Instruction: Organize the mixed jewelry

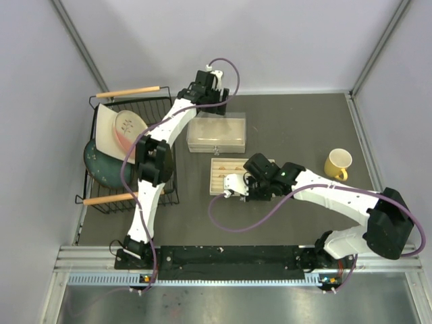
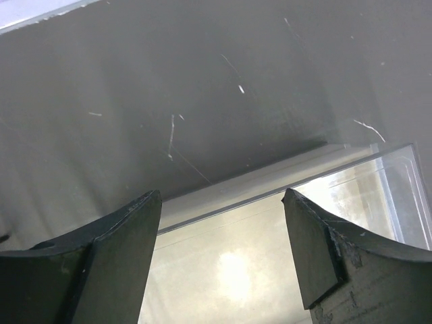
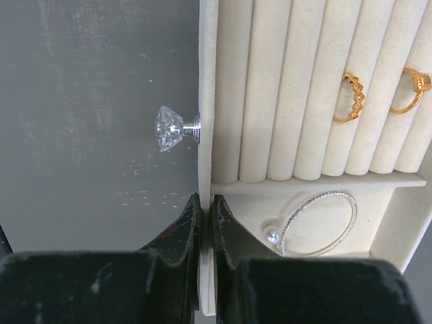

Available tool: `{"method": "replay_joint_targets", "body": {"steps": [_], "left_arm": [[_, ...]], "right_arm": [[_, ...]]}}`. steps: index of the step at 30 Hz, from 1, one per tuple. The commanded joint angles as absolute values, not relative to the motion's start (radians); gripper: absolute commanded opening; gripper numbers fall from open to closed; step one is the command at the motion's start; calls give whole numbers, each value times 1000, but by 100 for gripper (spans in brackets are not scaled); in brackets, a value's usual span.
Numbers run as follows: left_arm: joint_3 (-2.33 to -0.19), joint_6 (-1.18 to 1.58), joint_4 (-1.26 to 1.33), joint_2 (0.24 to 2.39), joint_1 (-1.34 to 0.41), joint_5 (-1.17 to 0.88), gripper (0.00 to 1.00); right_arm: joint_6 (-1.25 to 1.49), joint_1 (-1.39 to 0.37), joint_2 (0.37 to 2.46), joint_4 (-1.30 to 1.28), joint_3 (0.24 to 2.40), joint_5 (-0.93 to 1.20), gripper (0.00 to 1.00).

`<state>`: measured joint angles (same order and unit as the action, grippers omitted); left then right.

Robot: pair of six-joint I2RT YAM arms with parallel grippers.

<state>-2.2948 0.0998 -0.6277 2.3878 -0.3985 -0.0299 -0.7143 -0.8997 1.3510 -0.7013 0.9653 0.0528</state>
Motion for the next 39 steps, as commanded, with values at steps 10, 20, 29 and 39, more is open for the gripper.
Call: {"method": "replay_joint_targets", "body": {"steps": [10,20,29,39], "left_arm": [[-1987,138,-623,2208,-428,-97,74],[-1878,156,-611,2129,-442,-115,74],[-1829,193,-620,2105,-454,-121,74],[-1784,222,-618,2060,-469,-146,73]], "right_arm": [[-724,-911,1318,-660,1005,31,0],[-684,-916,1374,-660,1055,124,0],[-641,-979,1456,-660,1068,186,0],[-614,-1019,1528,-641,1140,172,0]]}}
